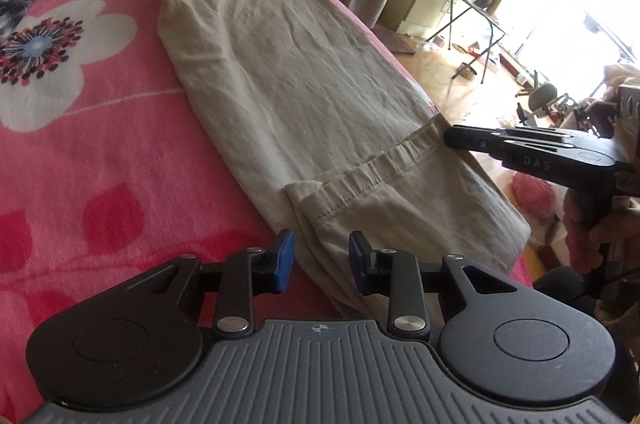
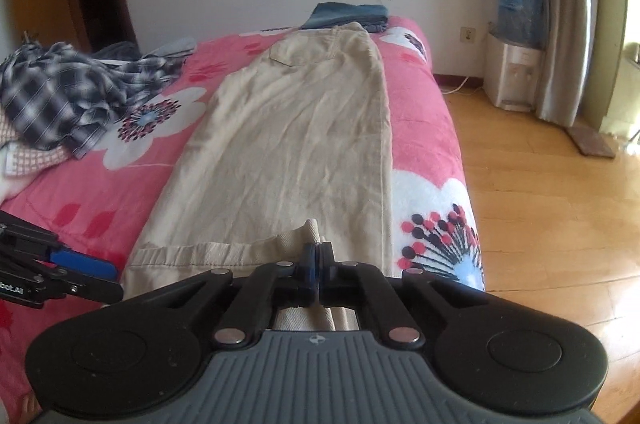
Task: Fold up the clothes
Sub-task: 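Pinch the folded hem edge with the right gripper while the left gripper pinches beside it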
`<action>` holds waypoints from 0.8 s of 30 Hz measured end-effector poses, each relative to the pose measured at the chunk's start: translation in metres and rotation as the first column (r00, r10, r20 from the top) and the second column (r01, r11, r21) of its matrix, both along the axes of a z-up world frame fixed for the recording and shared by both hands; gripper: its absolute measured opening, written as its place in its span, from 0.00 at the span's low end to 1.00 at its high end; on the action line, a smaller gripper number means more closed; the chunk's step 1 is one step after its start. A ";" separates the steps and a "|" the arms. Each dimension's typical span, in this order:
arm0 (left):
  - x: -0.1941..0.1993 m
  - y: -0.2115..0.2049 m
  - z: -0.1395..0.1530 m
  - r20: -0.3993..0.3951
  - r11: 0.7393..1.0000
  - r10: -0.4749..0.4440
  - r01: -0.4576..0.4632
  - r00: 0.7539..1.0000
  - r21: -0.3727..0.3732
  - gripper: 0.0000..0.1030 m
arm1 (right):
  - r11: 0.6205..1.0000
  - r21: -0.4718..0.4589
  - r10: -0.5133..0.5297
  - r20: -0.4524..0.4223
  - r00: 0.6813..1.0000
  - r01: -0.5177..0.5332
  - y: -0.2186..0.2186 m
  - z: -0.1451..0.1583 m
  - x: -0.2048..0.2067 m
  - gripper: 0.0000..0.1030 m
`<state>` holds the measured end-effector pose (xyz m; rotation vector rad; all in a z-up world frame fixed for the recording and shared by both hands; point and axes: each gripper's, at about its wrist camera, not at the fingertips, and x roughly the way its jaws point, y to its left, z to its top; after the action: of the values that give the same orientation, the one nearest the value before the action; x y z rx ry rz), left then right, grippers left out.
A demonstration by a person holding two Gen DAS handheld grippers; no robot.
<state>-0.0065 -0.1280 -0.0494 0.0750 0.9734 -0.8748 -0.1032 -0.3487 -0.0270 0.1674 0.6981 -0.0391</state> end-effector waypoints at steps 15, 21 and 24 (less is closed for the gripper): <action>0.004 -0.001 0.002 -0.032 1.000 -0.020 0.020 0.999 -0.013 0.29 | 0.994 0.083 -0.068 -0.032 0.997 0.070 -0.009 -0.019 0.004 0.01; 0.009 -0.008 -0.007 -0.048 1.000 -0.012 0.013 0.999 0.018 0.29 | 0.993 0.086 -0.079 -0.037 0.996 0.082 -0.007 -0.020 0.005 0.01; 0.013 -0.009 -0.009 -0.053 1.000 -0.004 0.005 0.999 0.019 0.29 | 0.993 0.084 -0.082 -0.039 0.996 0.085 -0.006 -0.021 0.005 0.01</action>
<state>0.0064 -0.1372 -0.0582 0.0707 1.0321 -0.8753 -0.0983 -0.3551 -0.0475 0.2789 0.7285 -0.0925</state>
